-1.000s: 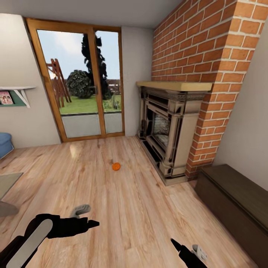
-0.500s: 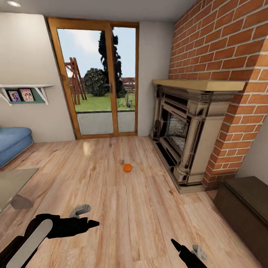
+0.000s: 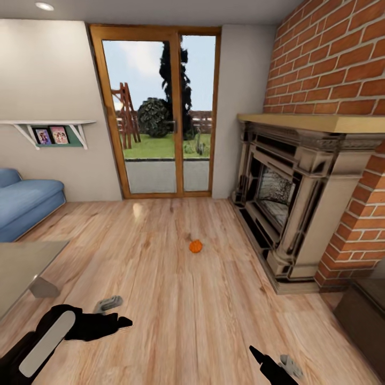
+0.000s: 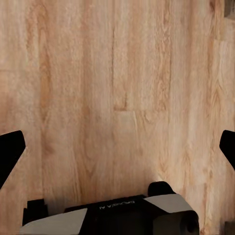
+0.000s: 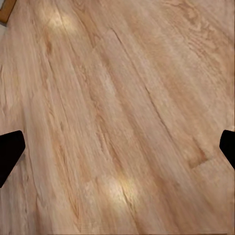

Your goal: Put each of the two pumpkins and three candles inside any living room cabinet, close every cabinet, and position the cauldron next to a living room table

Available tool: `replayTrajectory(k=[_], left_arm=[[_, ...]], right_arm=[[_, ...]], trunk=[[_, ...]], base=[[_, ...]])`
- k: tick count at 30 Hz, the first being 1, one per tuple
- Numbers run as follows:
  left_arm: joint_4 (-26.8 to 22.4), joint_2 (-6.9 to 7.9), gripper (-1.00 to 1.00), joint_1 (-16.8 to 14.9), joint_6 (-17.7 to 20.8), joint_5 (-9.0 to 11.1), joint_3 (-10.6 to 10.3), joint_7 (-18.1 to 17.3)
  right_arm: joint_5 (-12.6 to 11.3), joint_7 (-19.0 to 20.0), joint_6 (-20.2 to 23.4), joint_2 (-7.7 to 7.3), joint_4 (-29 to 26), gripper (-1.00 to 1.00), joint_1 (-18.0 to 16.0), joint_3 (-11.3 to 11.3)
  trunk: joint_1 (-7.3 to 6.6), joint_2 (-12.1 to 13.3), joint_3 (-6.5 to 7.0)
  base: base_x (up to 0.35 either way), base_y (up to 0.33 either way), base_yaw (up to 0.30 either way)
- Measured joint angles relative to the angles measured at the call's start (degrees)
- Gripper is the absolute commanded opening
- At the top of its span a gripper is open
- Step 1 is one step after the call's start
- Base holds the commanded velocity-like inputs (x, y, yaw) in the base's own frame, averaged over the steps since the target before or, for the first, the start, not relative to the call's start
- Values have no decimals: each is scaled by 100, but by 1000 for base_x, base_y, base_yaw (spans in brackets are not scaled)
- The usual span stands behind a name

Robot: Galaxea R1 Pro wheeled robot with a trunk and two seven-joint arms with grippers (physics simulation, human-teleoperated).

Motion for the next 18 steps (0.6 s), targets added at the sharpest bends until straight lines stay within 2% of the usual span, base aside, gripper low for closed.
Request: replayTrajectory(k=[2,3,4,5,6,7,8,11,13,15,18], left_arm=[[70,-2,100,-39,-6,-283,4,2],[93,-7,100,-54,-13,-551,6,6],[99,-11,100,-57,-15,-642,6,7],[106,-33,100,-61,-17,-816,7,9],[112,-76,100,-64,-24,-985,8,12],[115,-103,100,-65,-30,-1075,8,14],[122,-164,100,-67,-57,-1272,8,16],[213,-370,100,-69,-209,-1819,15,20],[391,-499,100,-101,-342,-2025,17,21],[699,-579,100,-214,-453,-2139,40,21],[862,-595,100,-293,-486,-2168,176,16]], right_arm=[[25,-622,-18,9,-12,100,0,31],[50,-1283,-35,11,-37,100,0,45],[60,-1545,-40,12,-46,100,0,53],[78,-2042,-48,15,-58,100,0,65],[88,-2549,-56,18,-70,100,0,97],[93,-2805,-63,20,-75,100,0,123],[95,-3276,-86,31,-79,100,-1,196],[91,-4260,-214,174,-85,100,-3,513],[98,-4563,-307,337,-90,100,-3,804],[95,-4721,-467,493,-86,100,-5,1254],[86,-4755,-618,538,-83,100,-4,1469]], trunk=[[0,0,0],[0,0,0],[0,0,0],[0,0,0],[0,0,0],[0,0,0],[0,0,0],[0,0,0],[0,0,0],[0,0,0],[0,0,0]], base=[[297,0,7],[302,0,4],[305,0,2],[307,0,2],[307,0,1],[308,0,1],[309,0,0],[309,0,0],[306,0,0],[297,0,0],[305,0,0]])
